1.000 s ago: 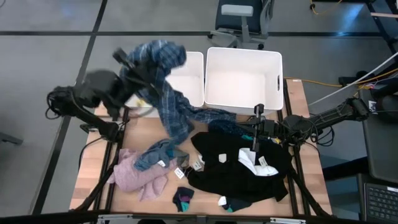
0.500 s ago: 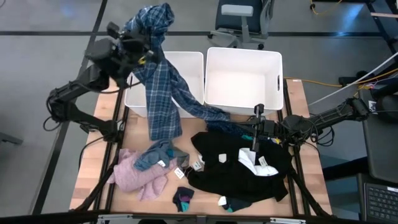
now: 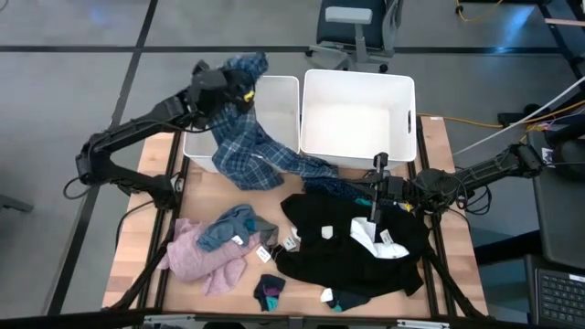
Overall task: Sort clothes
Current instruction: Put the patterned shirt into the left white bin
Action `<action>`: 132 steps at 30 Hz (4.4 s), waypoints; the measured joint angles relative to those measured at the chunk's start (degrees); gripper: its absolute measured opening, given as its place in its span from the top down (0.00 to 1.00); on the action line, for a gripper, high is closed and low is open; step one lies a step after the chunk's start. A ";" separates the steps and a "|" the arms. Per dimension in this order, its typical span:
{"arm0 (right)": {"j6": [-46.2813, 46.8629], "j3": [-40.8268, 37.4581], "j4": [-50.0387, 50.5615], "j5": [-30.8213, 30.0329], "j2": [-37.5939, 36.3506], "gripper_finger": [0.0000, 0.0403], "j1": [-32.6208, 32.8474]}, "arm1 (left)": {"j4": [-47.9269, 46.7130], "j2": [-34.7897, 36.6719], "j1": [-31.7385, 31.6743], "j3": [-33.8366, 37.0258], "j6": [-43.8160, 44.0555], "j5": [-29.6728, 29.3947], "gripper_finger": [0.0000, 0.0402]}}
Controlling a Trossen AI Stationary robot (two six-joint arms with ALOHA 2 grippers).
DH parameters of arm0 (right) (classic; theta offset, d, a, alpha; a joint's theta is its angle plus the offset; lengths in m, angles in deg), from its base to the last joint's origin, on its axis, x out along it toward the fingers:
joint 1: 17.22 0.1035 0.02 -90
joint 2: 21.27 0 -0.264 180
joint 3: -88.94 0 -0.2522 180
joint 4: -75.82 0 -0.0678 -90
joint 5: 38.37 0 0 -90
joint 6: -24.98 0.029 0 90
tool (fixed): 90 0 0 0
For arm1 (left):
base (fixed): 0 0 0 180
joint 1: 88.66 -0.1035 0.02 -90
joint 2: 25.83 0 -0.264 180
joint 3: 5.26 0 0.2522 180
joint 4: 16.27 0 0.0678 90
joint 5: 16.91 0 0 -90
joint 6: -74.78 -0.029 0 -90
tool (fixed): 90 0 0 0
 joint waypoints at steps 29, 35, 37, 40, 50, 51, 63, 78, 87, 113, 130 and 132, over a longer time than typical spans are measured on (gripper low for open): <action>0.00 0.00 -0.02 0.02 0.00 0.96 0.01 | -21.35 0.43 3.45 -2.95 10.74 27.49 0.49; 0.03 0.00 -0.02 0.00 0.00 0.96 0.00 | -15.90 -0.87 16.97 -3.06 5.45 28.59 0.51; 0.07 0.00 0.03 0.01 0.00 0.96 0.00 | -15.63 -2.17 21.61 -3.03 3.16 28.01 0.51; 0.09 0.00 0.13 0.02 0.00 0.96 -0.01 | -15.19 -4.33 28.16 -3.01 -1.17 24.82 0.51; 0.20 0.00 0.20 0.02 0.00 0.96 0.02 | -13.25 -17.00 40.36 -3.01 -19.13 8.63 0.51; 0.20 0.00 0.18 0.02 -0.02 0.96 0.02 | -13.17 -18.49 40.60 -3.01 -20.62 7.17 0.51; 0.20 0.00 0.28 0.02 -0.01 0.96 0.02 | -0.81 -31.25 39.39 -2.99 -36.53 -5.09 0.51; 0.20 0.00 0.28 0.02 0.00 0.96 0.00 | -0.71 -33.31 32.61 -2.99 -38.53 -5.00 0.53; 0.17 0.00 0.30 0.02 0.00 0.96 0.02 | -0.54 -33.31 32.45 -2.99 -39.29 -3.94 0.86; 0.13 0.00 1.48 -3.07 0.02 0.96 -0.01 | 9.33 -13.83 40.11 -2.99 -40.28 -12.35 0.99; 0.13 0.02 0.99 -3.06 0.00 0.96 0.00 | 25.11 11.56 20.48 -3.06 -30.52 -10.13 0.99; 0.04 0.02 0.87 -3.07 0.00 0.96 0.02 | 23.72 12.02 16.93 -3.06 -27.35 -10.10 0.99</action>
